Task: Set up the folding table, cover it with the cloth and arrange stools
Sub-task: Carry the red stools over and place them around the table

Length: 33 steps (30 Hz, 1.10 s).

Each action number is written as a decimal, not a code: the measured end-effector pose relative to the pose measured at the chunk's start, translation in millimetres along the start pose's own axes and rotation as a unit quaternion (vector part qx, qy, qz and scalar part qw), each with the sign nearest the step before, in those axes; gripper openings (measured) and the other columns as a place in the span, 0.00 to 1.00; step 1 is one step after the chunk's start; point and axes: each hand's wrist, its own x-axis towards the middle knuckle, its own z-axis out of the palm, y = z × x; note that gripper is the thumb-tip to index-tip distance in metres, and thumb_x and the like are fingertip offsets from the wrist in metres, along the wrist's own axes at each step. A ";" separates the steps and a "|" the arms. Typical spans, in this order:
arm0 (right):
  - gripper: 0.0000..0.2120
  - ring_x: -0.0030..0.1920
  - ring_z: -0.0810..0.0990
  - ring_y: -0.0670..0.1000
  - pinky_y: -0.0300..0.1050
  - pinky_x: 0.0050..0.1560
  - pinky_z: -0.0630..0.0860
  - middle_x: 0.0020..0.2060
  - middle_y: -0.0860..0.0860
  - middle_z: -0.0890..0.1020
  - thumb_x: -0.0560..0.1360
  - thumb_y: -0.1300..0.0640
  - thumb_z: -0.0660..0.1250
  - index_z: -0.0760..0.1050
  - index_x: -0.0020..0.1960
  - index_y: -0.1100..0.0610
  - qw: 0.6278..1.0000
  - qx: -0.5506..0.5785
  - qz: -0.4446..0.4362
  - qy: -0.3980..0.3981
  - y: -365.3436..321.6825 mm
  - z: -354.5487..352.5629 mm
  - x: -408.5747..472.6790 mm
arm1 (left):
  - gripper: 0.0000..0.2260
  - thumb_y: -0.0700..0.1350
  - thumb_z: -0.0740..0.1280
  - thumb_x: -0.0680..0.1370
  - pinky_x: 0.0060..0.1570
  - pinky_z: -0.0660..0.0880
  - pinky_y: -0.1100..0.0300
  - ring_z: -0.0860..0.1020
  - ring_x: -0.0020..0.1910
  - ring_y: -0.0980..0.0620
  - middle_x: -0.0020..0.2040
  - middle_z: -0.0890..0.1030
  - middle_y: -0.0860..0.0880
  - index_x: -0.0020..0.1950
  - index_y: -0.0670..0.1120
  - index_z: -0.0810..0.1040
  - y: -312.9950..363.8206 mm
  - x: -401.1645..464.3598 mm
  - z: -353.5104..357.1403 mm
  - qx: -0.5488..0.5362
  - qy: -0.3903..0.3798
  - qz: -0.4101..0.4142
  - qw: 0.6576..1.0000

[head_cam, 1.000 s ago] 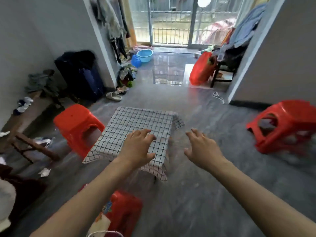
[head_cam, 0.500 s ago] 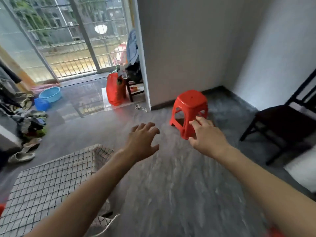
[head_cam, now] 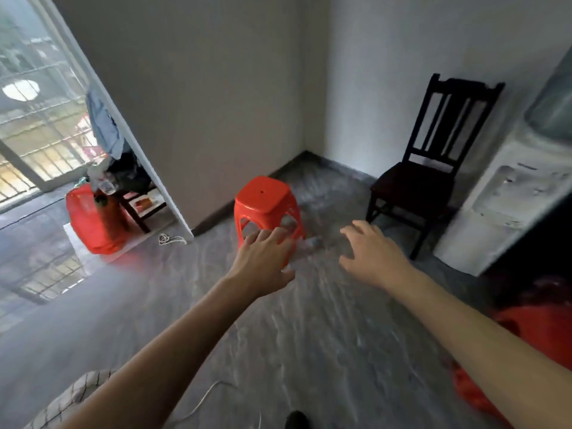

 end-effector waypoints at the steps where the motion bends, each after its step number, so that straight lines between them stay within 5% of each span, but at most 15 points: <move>1: 0.29 0.73 0.60 0.56 0.54 0.65 0.68 0.76 0.53 0.59 0.76 0.46 0.62 0.61 0.75 0.52 1.000 0.001 0.017 0.001 5.5 -2.4 5.7 | 0.26 0.59 0.65 0.73 0.65 0.65 0.50 0.69 0.67 0.46 0.70 0.68 0.50 0.69 0.52 0.69 -1.6 14.2 -0.6 0.003 -0.002 0.020 1.000; 14: 0.28 0.70 0.64 0.57 0.53 0.62 0.70 0.73 0.54 0.62 0.77 0.46 0.63 0.62 0.74 0.52 0.960 0.035 0.276 0.031 127.3 -12.2 -23.1 | 0.23 0.58 0.63 0.75 0.69 0.62 0.52 0.66 0.68 0.48 0.71 0.64 0.51 0.68 0.52 0.69 90.2 173.6 2.9 -0.024 -0.012 0.292 0.956; 18: 0.27 0.68 0.66 0.58 0.53 0.60 0.73 0.71 0.54 0.64 0.76 0.46 0.63 0.63 0.73 0.51 0.933 0.052 0.352 0.055 172.3 -7.8 -55.8 | 0.25 0.59 0.64 0.75 0.67 0.62 0.50 0.64 0.70 0.45 0.76 0.56 0.48 0.70 0.51 0.67 143.6 202.8 3.6 -0.004 -0.027 0.365 0.931; 33: 0.28 0.68 0.66 0.58 0.54 0.61 0.72 0.71 0.53 0.64 0.75 0.46 0.65 0.64 0.73 0.50 0.854 0.090 0.501 0.109 364.3 -14.3 -153.7 | 0.30 0.58 0.68 0.73 0.66 0.64 0.49 0.61 0.71 0.46 0.77 0.54 0.50 0.72 0.53 0.64 388.2 309.2 -1.8 0.039 -0.046 0.526 0.848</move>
